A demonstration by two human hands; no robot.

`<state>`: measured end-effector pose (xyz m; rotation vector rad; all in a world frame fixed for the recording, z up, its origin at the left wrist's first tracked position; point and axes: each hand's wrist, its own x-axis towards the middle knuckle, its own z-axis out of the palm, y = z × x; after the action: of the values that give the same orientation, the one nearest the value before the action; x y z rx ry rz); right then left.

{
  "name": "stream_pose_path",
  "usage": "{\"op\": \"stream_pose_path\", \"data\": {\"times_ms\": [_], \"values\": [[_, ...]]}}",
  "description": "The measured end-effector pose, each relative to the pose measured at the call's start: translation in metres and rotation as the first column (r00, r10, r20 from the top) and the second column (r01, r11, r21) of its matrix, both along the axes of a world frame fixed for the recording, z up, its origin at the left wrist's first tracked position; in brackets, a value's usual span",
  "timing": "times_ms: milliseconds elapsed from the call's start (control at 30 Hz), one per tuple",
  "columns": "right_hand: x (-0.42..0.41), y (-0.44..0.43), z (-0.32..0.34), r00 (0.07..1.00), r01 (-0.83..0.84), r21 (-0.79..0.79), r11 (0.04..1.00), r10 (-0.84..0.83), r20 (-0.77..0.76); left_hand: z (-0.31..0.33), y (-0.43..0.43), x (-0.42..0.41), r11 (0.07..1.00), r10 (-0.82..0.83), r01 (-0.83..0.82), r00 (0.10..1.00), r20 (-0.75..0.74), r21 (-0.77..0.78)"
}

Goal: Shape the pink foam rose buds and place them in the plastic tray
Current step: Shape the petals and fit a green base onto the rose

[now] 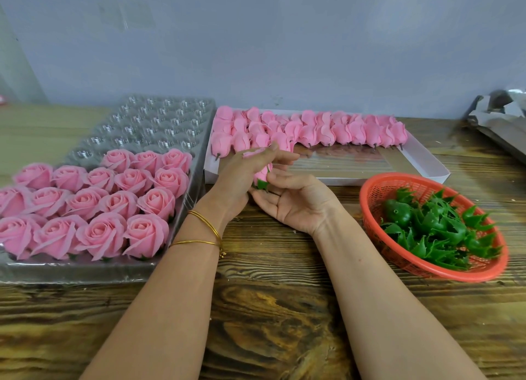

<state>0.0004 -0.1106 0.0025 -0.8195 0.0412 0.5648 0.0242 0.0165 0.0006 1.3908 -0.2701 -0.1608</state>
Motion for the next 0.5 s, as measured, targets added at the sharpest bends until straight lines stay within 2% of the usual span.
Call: {"op": "stream_pose_path", "data": {"times_ms": [200, 367, 500], "values": [[0.0007, 0.0010, 0.0000, 1.000, 0.013, 0.013, 1.000, -0.014, 0.018, -0.0013, -0.0024, 0.0018, 0.998, 0.032, -0.032, 0.999, -0.011, -0.047], [0.0021, 0.0027, -0.0009, 0.997, 0.074, 0.092, 0.993, -0.076, 0.020, -0.0054, -0.0034, 0.0052, 0.990, 0.105, -0.105, 0.994, -0.001, -0.098], [0.0044, 0.0024, -0.0015, 0.988, 0.155, 0.154, 0.976, -0.156, -0.008, -0.0093, -0.0034, 0.0046, 0.995, 0.067, -0.063, 0.997, 0.042, -0.079]]}}
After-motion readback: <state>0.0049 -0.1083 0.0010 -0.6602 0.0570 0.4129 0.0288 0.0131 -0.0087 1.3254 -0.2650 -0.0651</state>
